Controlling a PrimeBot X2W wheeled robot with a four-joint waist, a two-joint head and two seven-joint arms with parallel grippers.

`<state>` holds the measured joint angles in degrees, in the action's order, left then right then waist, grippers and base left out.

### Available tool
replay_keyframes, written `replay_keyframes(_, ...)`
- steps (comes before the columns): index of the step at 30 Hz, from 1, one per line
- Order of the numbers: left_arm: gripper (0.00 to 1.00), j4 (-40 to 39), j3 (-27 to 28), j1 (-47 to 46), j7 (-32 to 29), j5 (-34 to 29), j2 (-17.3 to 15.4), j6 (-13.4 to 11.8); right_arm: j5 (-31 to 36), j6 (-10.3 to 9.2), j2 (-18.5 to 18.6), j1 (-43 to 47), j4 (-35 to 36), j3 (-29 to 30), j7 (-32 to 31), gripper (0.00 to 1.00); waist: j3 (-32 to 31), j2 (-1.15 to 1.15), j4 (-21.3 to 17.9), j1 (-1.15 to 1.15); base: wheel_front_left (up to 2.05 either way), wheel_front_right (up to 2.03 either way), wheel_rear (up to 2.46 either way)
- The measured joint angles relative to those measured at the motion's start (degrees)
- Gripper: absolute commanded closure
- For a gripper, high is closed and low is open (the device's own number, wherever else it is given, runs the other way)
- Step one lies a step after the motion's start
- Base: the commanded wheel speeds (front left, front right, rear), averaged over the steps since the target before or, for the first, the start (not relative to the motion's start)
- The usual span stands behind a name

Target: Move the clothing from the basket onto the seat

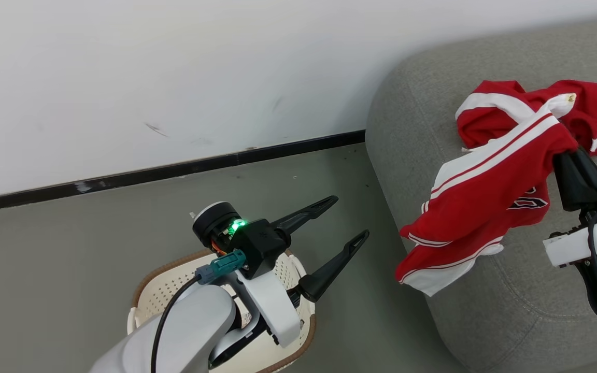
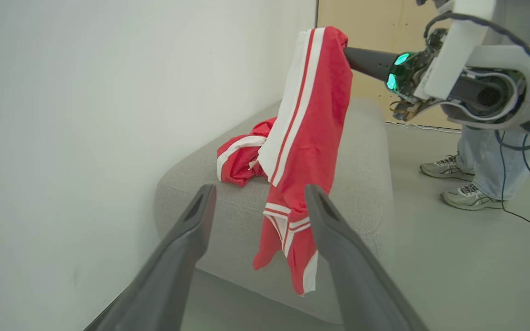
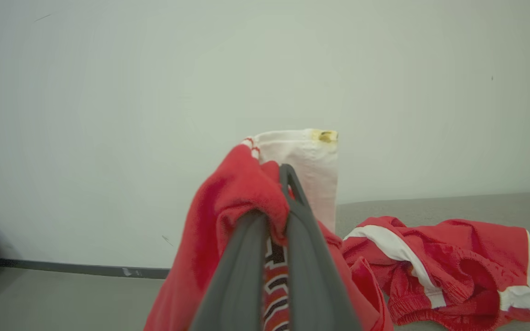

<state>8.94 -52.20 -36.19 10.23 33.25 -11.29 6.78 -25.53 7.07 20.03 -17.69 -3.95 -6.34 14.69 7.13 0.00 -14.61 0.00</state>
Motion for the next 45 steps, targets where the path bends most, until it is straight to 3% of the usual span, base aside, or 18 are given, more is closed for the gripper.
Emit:
replay_keyframes(13, 0.0, -0.88, -0.64, 0.05, -0.01, 0.64, -1.57, 0.27, 0.51, 0.0, -1.52, 3.66, 3.63, 2.96, 0.0, 1.0, 0.32, 0.0, -5.22, 0.0, 0.0, 0.0, 0.0)
replay_keyframes(25, 0.0, -1.96, -0.34, 0.45, -0.07, 0.65, -3.33, 0.41, 0.52, 0.0, -1.83, 3.62, 5.59, 1.93, 0.0, 1.0, 1.39, 0.0, -8.81, 0.0, 0.0, 0.0, 0.0)
replay_keyframes(36, 0.0, -3.0, -0.25, 0.84, -1.16, 1.25, -4.04, 0.16, 0.34, 0.0, 1.36, -1.47, 5.97, 1.66, 0.0, 1.0, 3.24, 0.0, -9.84, 0.0, 0.0, 0.0, 0.0)
replay_keyframes(45, 0.0, -3.64, -0.11, 1.46, -2.46, 1.68, -5.23, -0.59, -3.14, 0.0, 3.34, -7.81, 4.79, 6.7, 0.0, 1.0, 5.41, 0.0, -9.41, 0.0, 0.0, 0.0, 0.0)
